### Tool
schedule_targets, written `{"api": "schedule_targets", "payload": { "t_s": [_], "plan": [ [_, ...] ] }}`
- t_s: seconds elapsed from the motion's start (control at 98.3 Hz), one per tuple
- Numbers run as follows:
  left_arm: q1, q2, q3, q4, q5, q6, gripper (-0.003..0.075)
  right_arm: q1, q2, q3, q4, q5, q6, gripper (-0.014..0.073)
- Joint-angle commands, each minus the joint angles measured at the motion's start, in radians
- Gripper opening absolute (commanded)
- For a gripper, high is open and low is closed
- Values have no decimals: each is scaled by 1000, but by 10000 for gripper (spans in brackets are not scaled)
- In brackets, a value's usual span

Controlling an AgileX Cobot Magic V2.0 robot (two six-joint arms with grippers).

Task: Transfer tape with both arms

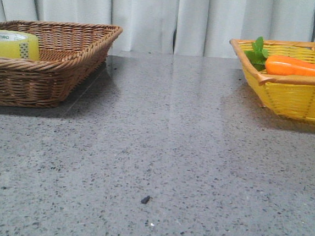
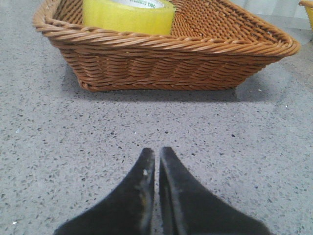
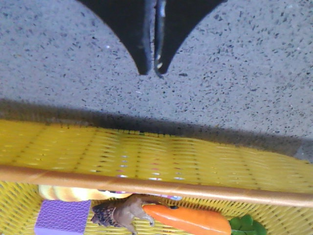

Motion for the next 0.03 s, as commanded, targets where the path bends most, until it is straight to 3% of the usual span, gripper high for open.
{"api": "schedule_targets", "payload": {
  "t_s": [0.0,0.02],
  "plan": [
    [3,-26,8,-15,-39,-11,-21,-4,-20,21,-5,-17,-8,-67],
    [3,-26,8,-15,-39,-11,-21,-4,-20,21,-5,-17,-8,-67]
  ]
}}
